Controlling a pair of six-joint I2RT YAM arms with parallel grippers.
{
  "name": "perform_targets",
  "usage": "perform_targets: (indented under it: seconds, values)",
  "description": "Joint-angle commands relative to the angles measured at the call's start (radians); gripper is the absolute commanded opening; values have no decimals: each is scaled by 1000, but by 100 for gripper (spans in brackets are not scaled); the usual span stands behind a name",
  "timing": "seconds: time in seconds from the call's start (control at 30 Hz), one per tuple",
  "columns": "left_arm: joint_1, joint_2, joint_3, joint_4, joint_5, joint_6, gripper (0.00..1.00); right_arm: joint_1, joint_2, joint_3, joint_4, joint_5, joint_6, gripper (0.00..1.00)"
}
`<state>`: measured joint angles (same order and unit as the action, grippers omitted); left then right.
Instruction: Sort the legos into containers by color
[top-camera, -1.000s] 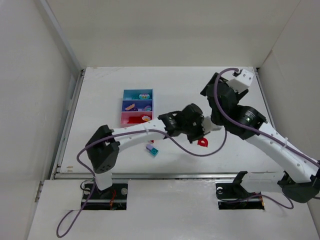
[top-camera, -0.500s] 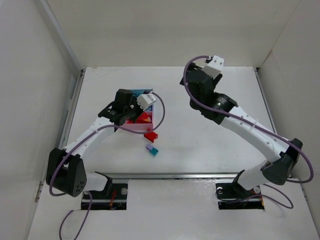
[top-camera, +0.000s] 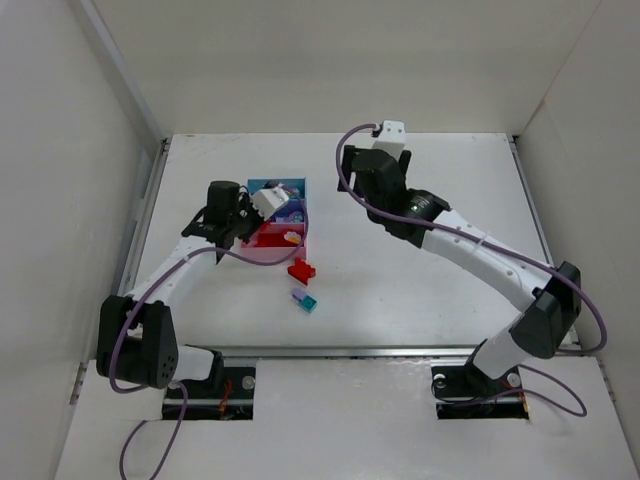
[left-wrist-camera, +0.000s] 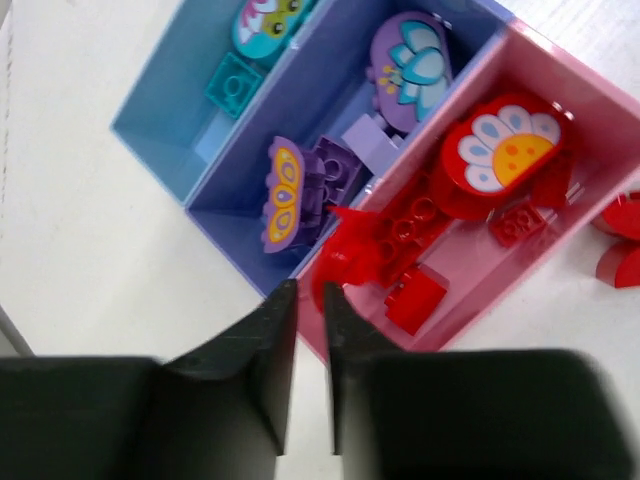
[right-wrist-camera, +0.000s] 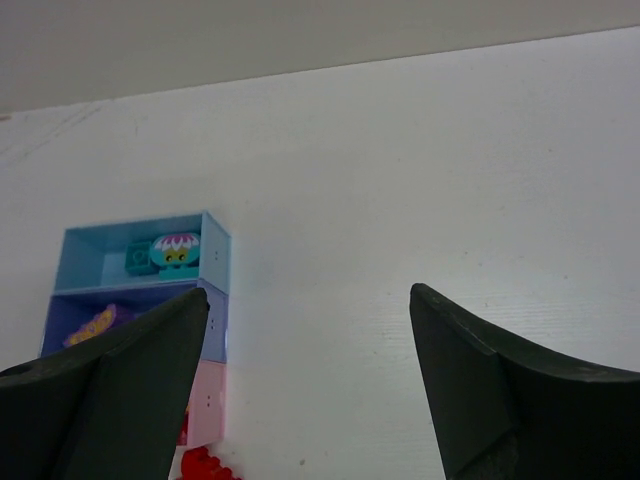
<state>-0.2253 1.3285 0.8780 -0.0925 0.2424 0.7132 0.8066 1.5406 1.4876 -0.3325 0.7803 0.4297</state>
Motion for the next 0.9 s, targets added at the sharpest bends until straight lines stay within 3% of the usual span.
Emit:
perform_targets:
  seconds: [0.0,0.13,0.17,0.23,0.43,0.6,0.7,0.8,0.87]
  values:
    - [0,3,-17,1,70,116,17,9,36,20,52,-105,-103,88]
    - [0,3,-17,-53,90,131,24,29,50,42,9,-116,-124,93]
    - [0,3,-27,-53,74,131,39,29,50,28,9,-127,-124,93]
    - [0,-6,-27,-41,22,102,55,29,39,13,9,-151,-135,96]
    - [-9,-58,87,-50,-77,-103,58,39,6,-61,18,-278,-186,96]
    - [50,-117,130,-50,-331,-387,61,39,64,-108,18,-543,-255,96]
    - [116,-179,83,-61,-390,-533,64,74,145,-109,18,-599,-275,90]
    - [138,-245,-13,-84,-381,-578,64,111,232,-98,-19,-618,-287,85]
    - [138,-271,-74,-93,-380,-589,65,123,266,-89,-19,-645,-273,72]
